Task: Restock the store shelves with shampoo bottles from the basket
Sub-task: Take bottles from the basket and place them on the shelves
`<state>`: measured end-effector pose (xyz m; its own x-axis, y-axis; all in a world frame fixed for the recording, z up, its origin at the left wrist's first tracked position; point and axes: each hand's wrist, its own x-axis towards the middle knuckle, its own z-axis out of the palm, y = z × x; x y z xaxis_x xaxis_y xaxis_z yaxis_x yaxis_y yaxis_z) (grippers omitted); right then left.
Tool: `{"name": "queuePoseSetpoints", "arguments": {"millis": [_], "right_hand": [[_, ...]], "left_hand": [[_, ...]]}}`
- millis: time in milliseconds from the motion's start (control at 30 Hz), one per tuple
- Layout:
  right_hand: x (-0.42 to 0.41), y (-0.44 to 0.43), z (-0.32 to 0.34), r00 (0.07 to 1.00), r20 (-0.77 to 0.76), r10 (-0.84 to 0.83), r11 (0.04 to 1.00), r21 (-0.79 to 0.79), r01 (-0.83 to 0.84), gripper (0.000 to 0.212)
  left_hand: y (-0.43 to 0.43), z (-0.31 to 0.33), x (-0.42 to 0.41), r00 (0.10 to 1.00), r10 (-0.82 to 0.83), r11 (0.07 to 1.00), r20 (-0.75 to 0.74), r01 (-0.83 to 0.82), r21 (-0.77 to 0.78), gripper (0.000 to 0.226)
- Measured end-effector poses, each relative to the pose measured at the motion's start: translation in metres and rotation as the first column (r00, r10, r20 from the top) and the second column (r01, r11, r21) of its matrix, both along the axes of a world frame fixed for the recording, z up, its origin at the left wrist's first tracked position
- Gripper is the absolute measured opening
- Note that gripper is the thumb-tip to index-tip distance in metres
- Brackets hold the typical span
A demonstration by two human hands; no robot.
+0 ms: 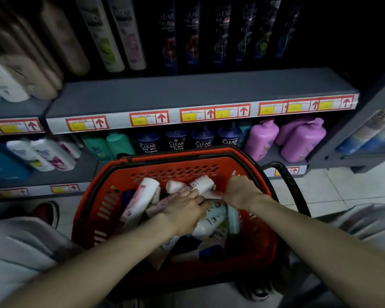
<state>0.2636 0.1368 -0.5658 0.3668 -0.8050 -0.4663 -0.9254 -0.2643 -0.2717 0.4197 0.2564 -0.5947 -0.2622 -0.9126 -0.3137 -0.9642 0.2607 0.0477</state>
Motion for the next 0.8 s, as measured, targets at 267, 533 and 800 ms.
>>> {"name": "queuePoseSetpoints", "arguments": {"millis": [267, 533, 800], "right_hand": [[0.004, 0.012, -0.024, 0.987, -0.155, 0.036, 0.999, -0.034, -0.042, 0.035], [0.010, -0.003, -0.002, 0.996, -0.090, 0.022, 0.995, 0.094, -0.014, 0.050], [0.011, -0.009, 0.034, 0.934, 0.353, -0.051, 0.966, 0.256, -0.043, 0.025]], "left_hand": [[-0.004, -0.009, -0.008, 0.987, -0.021, 0.994, 0.159, 0.037, -0.099, 0.066], [-0.002, 0.007, 0.011, 0.976, 0.053, 0.998, -0.211, -0.058, -0.017, 0.037], [-0.011, 0.059, 0.050, 0.445, 0.485, 0.825, -0.753, -0.519, 0.225, 0.023]]}}
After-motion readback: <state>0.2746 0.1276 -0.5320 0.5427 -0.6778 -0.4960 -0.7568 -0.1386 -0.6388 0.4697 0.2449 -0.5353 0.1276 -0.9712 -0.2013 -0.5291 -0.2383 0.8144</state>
